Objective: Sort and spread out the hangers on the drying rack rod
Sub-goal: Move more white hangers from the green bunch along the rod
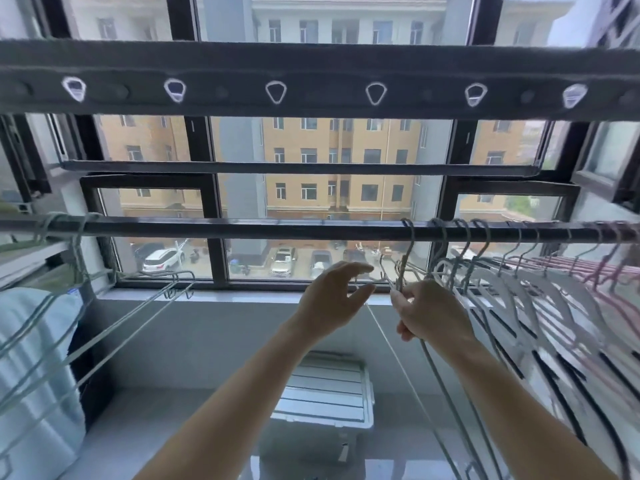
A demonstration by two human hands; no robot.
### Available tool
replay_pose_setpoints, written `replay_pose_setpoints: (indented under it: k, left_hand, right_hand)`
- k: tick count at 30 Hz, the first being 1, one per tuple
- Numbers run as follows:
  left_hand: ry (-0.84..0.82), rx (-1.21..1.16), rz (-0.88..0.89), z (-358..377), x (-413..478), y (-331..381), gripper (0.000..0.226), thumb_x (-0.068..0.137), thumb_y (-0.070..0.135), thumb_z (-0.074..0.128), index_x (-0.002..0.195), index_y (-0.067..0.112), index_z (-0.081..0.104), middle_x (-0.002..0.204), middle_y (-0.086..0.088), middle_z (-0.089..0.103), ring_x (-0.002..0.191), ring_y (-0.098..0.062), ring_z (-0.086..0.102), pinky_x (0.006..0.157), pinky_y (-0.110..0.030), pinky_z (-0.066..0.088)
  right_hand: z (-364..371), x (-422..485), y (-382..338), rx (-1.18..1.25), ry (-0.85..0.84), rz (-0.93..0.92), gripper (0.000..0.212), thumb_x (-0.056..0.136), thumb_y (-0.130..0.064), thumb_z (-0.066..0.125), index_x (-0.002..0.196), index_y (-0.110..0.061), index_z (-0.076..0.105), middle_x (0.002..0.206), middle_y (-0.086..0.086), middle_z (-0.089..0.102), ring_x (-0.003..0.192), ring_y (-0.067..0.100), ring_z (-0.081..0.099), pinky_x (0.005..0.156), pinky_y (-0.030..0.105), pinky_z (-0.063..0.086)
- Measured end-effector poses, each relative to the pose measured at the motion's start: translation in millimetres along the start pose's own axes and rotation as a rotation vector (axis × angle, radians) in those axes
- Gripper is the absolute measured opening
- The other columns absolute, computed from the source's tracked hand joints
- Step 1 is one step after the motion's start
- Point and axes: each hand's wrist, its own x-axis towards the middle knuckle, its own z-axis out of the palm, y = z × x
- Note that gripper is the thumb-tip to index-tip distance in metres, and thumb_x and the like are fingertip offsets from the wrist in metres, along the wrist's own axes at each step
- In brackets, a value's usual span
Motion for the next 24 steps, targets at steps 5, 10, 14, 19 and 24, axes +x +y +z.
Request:
replay_pose_setpoints:
  k: [5,10,14,19,24]
  left_hand:
    - [0.023,0.018,-0.020,-52,-23,-32,0.035,0.088,0.033,0.055,0.122,0.024,0.054,0.122,0.003,0.058,0.111,-0.011,0.053,0.094,-0.029,0.044]
    - [0.398,0.208,-0.166,-126,-53,-91,0.020,0.087,0.024,0.057,0.102,0.014,0.064,0.093,-0.002,0.068,0.085,-0.015,0.063,0.077,-0.030,0.052]
    - [0.530,0.615,-0.383,-179,-87,-143,0.014,0.083,0.021,0.061,0.094,0.013,0.064,0.086,-0.005,0.065,0.080,-0.019,0.058,0.070,-0.028,0.050]
    - [0.446,0.805,-0.652,-210,-125,-168,0.021,0.083,0.024,0.058,0.101,0.012,0.057,0.092,-0.007,0.061,0.088,-0.025,0.057,0.067,-0.034,0.047]
    - [0.423,0.647,-0.668,-209,-134,-174,0.015,0.090,0.018,0.048,0.100,0.010,0.056,0.089,-0.008,0.063,0.091,-0.027,0.058,0.070,-0.035,0.045]
  right_hand:
    - [-8,-25,-31,-0.417,0.160,-0.029,0.031,0.089,-0.046,0.047,0.080,-0.019,0.059,0.067,0.003,0.056,0.064,0.022,0.056,0.058,0.029,0.043]
    - [15,-69,-102,-0.173,0.176,-0.252,0.044,0.075,-0.057,0.048,0.090,-0.021,0.067,0.081,0.006,0.069,0.077,0.027,0.067,0.068,0.038,0.051]
    - [57,-69,-143,-0.094,0.119,-0.322,0.046,0.082,-0.054,0.050,0.107,-0.019,0.067,0.092,-0.001,0.072,0.084,0.021,0.068,0.074,0.037,0.051]
    - [100,-65,-173,-0.068,0.064,-0.405,0.037,0.082,-0.049,0.052,0.111,-0.027,0.062,0.097,-0.008,0.069,0.088,0.018,0.065,0.075,0.034,0.050]
    - [119,-61,-188,-0.076,0.008,-0.447,0.037,0.086,-0.046,0.050,0.117,-0.028,0.058,0.102,-0.009,0.068,0.094,0.017,0.063,0.078,0.034,0.050]
